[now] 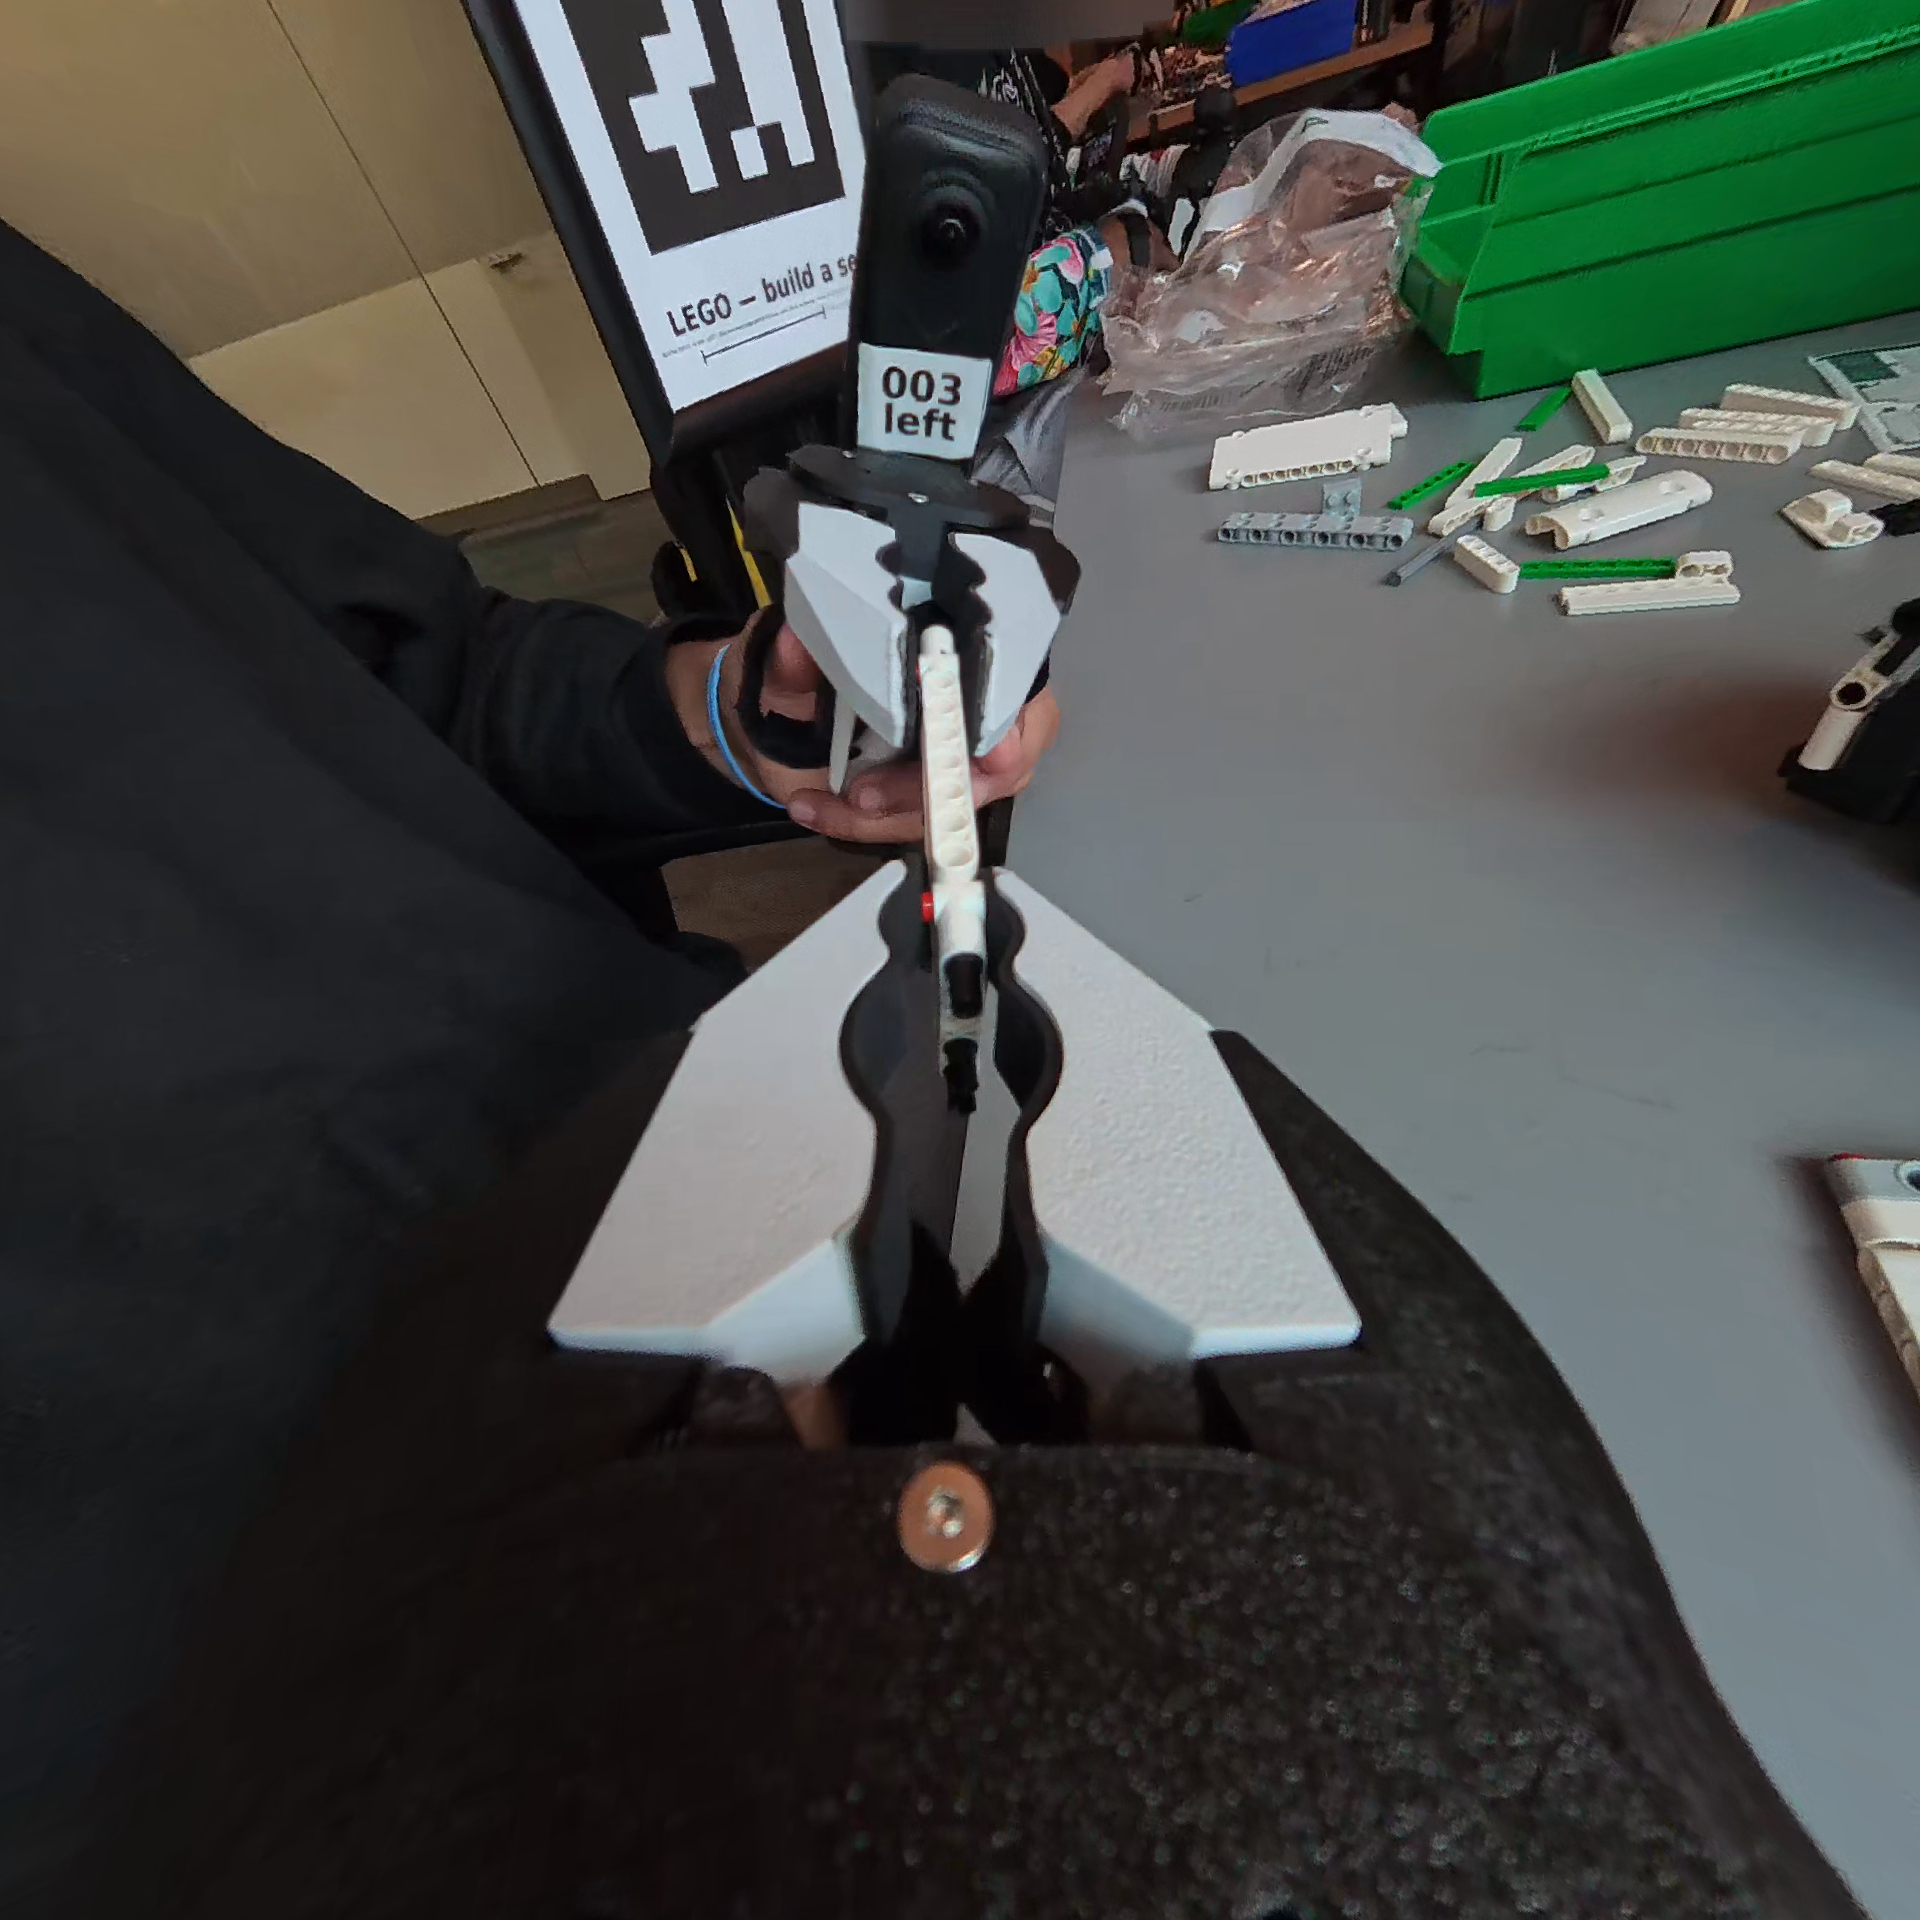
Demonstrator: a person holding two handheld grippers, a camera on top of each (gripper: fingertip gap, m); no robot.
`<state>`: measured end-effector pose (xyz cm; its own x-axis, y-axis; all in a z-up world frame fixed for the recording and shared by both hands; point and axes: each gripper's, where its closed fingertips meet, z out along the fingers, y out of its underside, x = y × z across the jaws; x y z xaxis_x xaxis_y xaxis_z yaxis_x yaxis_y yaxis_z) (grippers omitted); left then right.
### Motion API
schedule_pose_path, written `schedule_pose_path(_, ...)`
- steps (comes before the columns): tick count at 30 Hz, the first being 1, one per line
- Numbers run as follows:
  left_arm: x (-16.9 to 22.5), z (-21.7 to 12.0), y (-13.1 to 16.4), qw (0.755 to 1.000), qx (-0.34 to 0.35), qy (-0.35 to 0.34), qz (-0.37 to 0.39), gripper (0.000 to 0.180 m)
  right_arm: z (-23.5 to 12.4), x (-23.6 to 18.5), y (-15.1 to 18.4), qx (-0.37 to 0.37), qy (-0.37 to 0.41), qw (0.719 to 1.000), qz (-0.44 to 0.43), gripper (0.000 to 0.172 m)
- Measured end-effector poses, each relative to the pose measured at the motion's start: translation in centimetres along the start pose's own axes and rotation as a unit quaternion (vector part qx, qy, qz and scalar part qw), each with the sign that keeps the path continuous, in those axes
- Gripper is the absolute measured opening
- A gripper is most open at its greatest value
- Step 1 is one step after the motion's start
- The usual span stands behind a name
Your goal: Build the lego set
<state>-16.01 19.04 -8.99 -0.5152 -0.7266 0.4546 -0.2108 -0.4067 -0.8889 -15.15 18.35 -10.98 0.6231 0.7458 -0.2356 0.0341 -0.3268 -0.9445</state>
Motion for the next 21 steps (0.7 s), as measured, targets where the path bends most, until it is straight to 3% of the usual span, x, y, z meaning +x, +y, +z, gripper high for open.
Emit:
schedule_pose_path(9,1.3,-0.3,-0.5,0.999,0.011,0.031,-0.003,0.009,0.0,-1.3,-1.0,0.023,-0.020,0.999,0.018,0.007)
schedule_pose_path(10,1.4,-0.4,-0.7,0.999,0.021,0.040,-0.003,0.016,0.0,-1.3,-1.2,0.027,-0.015,0.999,0.020,0.008)
schedule_pose_path(11,1.3,-0.7,-1.1,0.998,0.038,0.041,-0.006,0.037,-0.1,-1.3,-1.3,0.035,-0.012,0.999,0.025,0.008)
schedule_pose_path(12,0.8,-0.9,-1.3,0.998,0.045,0.035,-0.014,0.043,-0.2,-1.3,-1.6,0.047,-0.012,0.998,0.033,0.007)
schedule_pose_path(17,0.6,-0.8,-0.9,0.999,0.041,0.013,0.014,0.006,-1.2,-0.3,-2.3,0.096,0.000,0.993,0.075,0.007)
schedule_pose_path(21,0.7,-0.6,-0.8,0.999,0.031,0.006,0.010,0.005,-1.4,-0.6,-2.2,0.102,-0.005,0.992,0.074,0.007)
